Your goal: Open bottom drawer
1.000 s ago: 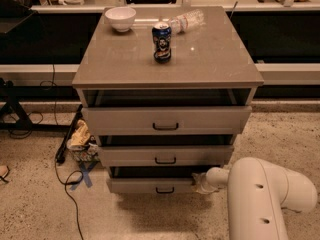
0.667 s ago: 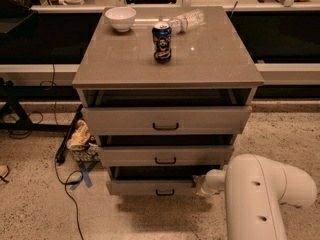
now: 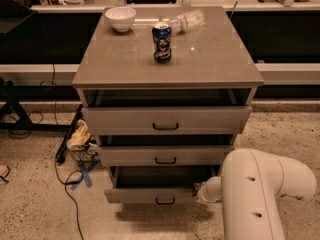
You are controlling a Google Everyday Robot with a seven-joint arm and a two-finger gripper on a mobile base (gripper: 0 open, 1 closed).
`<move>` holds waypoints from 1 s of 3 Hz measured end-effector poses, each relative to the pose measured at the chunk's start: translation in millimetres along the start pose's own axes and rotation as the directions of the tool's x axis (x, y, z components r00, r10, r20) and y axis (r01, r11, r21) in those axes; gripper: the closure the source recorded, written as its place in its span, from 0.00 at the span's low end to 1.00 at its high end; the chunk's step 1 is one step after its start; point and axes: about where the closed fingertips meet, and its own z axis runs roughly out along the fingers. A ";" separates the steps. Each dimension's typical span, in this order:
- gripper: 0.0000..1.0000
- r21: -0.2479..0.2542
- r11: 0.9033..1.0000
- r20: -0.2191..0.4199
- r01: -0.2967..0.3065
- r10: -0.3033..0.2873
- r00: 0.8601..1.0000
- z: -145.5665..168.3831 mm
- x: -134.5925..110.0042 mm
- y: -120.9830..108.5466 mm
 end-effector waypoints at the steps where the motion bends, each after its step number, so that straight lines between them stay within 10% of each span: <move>1: 1.00 0.000 1.000 0.000 0.000 0.000 1.000 -0.4 -0.1 -0.1; 2: 1.00 0.014 0.999 0.011 -0.030 0.030 0.999 -0.1 -2.4 18.0; 3: 0.73 0.021 0.999 0.015 -0.030 0.030 0.999 -4.2 -5.5 24.4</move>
Offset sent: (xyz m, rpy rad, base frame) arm -0.2433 0.0462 -0.0538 0.2590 -0.0974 -0.4219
